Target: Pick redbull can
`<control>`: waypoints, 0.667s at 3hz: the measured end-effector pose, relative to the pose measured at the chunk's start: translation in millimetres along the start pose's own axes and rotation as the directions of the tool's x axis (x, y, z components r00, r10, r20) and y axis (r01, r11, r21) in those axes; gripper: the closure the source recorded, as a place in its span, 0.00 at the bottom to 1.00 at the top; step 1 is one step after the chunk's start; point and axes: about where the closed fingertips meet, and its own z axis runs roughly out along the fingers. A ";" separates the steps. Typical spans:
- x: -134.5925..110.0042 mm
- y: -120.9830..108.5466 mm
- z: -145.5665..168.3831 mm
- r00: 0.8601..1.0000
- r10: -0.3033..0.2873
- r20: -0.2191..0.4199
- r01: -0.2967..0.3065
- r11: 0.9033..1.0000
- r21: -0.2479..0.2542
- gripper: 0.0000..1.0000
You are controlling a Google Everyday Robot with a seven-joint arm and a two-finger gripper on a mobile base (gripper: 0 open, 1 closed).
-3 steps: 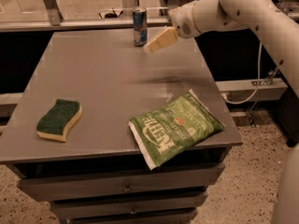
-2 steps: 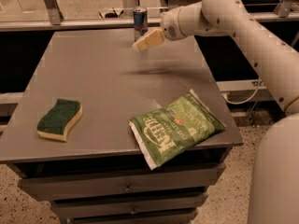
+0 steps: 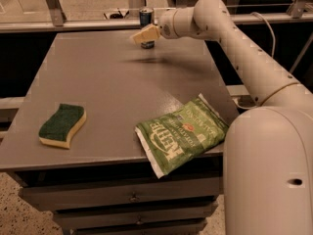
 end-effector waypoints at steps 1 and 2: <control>-3.4 -10.6 12.2 1.000 0.016 0.024 -0.016 1.000 0.017 0.25; -3.1 -12.1 15.7 0.999 0.035 0.042 -0.035 0.999 0.010 0.56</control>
Offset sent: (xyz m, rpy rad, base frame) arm 0.0275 -0.0008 -0.0004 0.0625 -0.0067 -0.0356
